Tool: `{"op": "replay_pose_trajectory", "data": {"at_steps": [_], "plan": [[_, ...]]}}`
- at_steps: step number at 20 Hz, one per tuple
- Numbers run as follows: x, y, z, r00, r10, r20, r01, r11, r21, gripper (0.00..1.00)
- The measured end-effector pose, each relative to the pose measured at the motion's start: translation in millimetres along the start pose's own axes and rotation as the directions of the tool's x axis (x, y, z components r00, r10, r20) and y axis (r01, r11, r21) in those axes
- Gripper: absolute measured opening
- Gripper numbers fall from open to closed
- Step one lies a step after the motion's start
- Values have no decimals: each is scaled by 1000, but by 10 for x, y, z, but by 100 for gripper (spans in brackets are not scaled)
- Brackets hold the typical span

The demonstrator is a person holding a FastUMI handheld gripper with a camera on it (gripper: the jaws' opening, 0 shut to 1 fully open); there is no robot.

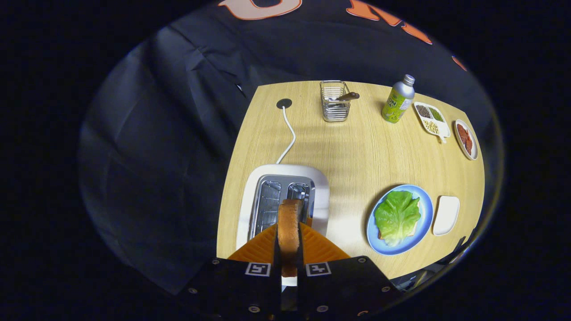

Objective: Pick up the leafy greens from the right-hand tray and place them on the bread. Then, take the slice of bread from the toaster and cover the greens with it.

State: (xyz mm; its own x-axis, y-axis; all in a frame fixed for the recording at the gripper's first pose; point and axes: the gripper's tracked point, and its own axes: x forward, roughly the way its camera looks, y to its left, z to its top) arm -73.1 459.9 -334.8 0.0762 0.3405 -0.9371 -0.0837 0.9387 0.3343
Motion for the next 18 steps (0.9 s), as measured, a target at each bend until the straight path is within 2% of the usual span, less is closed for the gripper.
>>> {"op": "replay_pose_trajectory", "data": {"at_steps": [10,13,18], "plan": [[-647,-211,160,977,191,96,-197,978,64,14],[-745,-507,204,965,233,123,-243,967,81,14],[-757,-1105,140,957,264,121,-279,952,123,14]]}}
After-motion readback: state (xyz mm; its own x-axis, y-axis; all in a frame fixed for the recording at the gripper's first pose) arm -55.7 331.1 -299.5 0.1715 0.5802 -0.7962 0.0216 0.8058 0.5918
